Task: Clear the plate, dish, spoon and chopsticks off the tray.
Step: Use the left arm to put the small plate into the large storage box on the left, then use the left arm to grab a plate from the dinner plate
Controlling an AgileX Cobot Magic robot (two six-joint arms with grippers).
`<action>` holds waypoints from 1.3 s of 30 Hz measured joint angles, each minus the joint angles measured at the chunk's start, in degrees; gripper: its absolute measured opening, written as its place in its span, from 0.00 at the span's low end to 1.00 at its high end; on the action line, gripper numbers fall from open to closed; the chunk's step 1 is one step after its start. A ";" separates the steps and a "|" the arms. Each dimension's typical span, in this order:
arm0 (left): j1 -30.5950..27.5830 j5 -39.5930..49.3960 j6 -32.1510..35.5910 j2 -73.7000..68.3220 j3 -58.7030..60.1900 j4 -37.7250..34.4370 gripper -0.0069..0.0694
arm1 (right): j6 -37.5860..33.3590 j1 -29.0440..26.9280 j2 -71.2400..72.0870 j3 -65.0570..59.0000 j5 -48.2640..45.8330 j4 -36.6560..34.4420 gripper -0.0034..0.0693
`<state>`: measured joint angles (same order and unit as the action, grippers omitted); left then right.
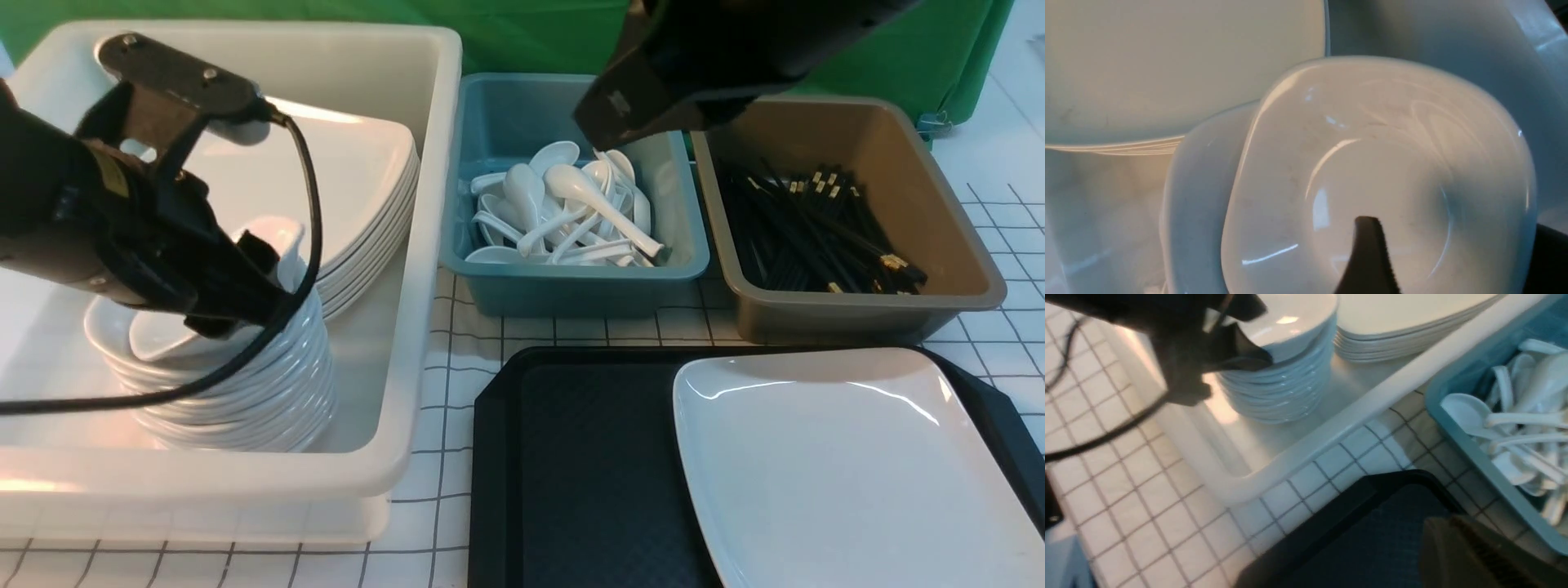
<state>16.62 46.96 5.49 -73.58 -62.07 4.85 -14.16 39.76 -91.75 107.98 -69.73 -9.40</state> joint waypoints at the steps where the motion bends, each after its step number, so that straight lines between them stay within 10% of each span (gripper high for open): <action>1: 0.00 0.73 -0.11 0.00 -0.89 -0.22 0.70 | 0.50 0.00 0.13 -0.11 0.00 1.68 0.08; 11: 0.63 5.72 1.64 1.29 -11.55 -12.29 0.71 | 2.48 -6.96 6.84 -5.58 0.03 15.18 0.09; 16: 9.34 4.74 7.35 -3.51 -11.91 -24.63 0.20 | 2.96 -21.51 14.43 -17.40 0.09 13.34 0.05; 22: 16.89 4.17 8.06 -13.74 -15.16 -29.80 0.10 | -0.12 -29.58 21.74 -29.71 -0.08 6.22 0.05; 28: 21.30 5.02 8.06 -30.55 -26.52 -28.87 0.21 | -4.79 -30.99 30.69 -42.02 -0.45 -2.97 0.05; 39: 21.81 -3.73 6.36 -50.46 -38.00 -25.98 0.80 | -7.21 -30.99 38.22 -45.34 -0.39 -9.02 0.05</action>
<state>38.44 43.23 11.84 -124.05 -100.07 -21.13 -21.37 8.77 -53.52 62.64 -70.11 -18.42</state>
